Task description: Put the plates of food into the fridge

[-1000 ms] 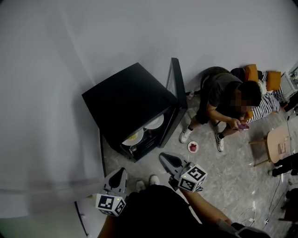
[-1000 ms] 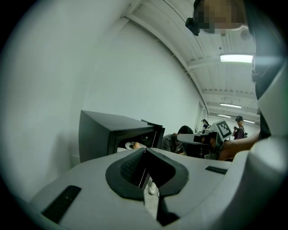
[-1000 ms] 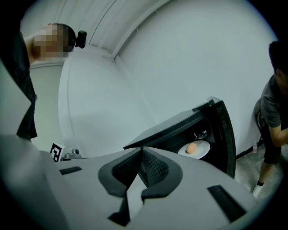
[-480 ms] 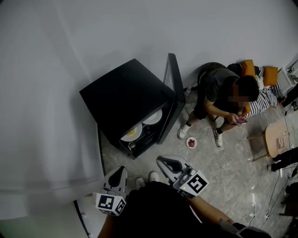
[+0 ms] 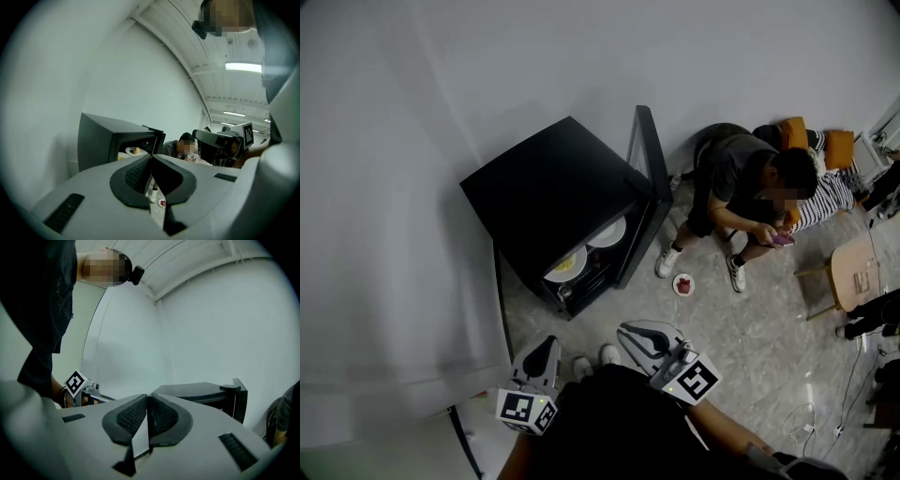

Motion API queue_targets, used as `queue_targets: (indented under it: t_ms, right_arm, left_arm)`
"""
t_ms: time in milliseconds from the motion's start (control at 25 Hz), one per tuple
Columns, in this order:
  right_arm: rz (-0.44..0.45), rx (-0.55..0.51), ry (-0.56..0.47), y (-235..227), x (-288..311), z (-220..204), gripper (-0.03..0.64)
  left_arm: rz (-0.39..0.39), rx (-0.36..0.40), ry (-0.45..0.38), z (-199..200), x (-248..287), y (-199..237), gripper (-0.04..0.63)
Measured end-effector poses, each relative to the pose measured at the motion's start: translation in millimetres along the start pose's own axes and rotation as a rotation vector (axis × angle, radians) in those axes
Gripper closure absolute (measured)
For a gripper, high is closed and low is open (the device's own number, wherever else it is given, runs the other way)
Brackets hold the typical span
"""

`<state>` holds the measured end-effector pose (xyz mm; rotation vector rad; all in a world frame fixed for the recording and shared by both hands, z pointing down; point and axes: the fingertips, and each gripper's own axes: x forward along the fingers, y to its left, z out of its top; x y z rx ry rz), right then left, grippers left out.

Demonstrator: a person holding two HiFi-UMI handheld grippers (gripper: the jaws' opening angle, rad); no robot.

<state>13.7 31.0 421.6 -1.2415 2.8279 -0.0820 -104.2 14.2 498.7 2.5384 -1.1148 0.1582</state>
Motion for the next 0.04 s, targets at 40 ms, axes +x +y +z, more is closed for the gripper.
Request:
queue_targets:
  t_ms: [40]
  right_arm:
    - [-0.003,0.005,0.010,1.0,-0.8,-3.0,0.581]
  left_arm:
    - [-0.006,-0.001,0.002,-2.0,-0.1,-0.5,0.571]
